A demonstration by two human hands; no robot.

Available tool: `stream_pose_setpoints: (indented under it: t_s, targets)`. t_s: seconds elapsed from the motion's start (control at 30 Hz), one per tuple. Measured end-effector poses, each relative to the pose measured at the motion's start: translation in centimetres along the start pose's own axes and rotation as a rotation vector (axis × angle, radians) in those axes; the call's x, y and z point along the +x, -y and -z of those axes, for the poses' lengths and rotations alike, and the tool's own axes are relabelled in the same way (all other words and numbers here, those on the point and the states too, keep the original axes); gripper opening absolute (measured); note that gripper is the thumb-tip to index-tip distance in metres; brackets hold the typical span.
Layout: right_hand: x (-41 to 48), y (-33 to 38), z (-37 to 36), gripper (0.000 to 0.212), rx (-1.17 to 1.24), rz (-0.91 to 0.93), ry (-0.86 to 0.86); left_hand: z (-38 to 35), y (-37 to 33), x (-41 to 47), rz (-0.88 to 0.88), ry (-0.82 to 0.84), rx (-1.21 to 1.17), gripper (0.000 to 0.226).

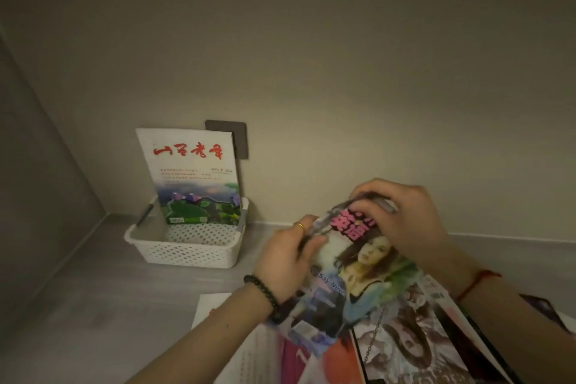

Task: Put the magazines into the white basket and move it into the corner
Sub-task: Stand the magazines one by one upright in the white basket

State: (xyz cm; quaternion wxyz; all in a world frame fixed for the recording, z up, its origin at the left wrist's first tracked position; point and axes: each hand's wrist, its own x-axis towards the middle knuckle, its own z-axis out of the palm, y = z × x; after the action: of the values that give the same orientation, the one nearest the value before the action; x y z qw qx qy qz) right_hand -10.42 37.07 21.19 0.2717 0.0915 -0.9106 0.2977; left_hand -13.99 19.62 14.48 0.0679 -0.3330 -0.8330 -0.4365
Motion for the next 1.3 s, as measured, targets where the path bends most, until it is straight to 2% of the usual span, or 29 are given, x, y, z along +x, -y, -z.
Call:
stream_pose_setpoints:
  t_s: [0.07,0.13,0.23,0.3,0.37,0.4,0.5,0.57,0.73,0.9,1.0,1.07,1.2,1.3]
  targets:
    - [1.5,2.1,-2.3,0.013,0.092,-0.010,-0.038,2.2,1.8,-0.7,0.076,-0.105,-0.140,0.018]
    - [3.0,3.1,-4.9,0.042,0.077,-0.082,-0.067,5.3,3.9,-1.4,0.180,-0.168,-0.295,0.019]
    - [3.2,2.2,-8.0,0.090,0.017,-0.330,-0.047,9.4,6.0,-1.6,0.289,-0.258,-0.607,0.021]
    - [3.2,2.7,-11.3,0.099,0.327,-0.521,0.005,12.7,8.4,-1.4,0.311,-0.298,-0.699,0.021]
    - [3.4,3.9,-14.7,0.088,0.684,-0.655,0.065,15.7,10.7,-1.0,0.323,-0.324,-0.716,0.020]
    - [3.7,4.3,-16.3,0.077,0.739,-0.671,0.091,16.9,11.8,-0.7,0.319,-0.331,-0.705,0.019]
    - [5.9,5.4,-20.2,0.031,0.476,-0.563,0.137,19.6,14.9,1.0,0.292,-0.322,-0.658,0.019]
    - [7.9,6.3,-21.9,0.019,0.418,-0.563,0.080,21.1,16.9,2.5,0.282,-0.328,-0.632,0.021]
    - [12.4,6.2,-26.1,0.010,0.342,-0.571,-0.059,23.8,23.4,6.3,0.331,-0.303,-0.353,0.018]
    - [13.7,4.7,-30.7,0.012,0.327,-0.683,-0.064,23.3,29.2,7.3,0.487,-0.396,-0.307,0.009]
    - [13.6,3.5,-33.0,0.035,0.323,-0.726,-0.087,21.9,31.5,6.9,0.588,-0.466,-0.341,0.008]
    - [13.3,3.0,-34.2,0.039,0.342,-0.796,-0.101,21.3,32.8,6.6,0.637,-0.505,-0.355,0.008]
    - [12.8,2.0,-36.2,0.027,0.374,-0.894,-0.112,20.6,34.5,6.2,0.693,-0.578,-0.361,0.015]
    - [13.1,1.3,-36.8,0.015,0.415,-0.931,-0.184,20.3,35.0,6.5,0.706,-0.609,-0.320,0.024]
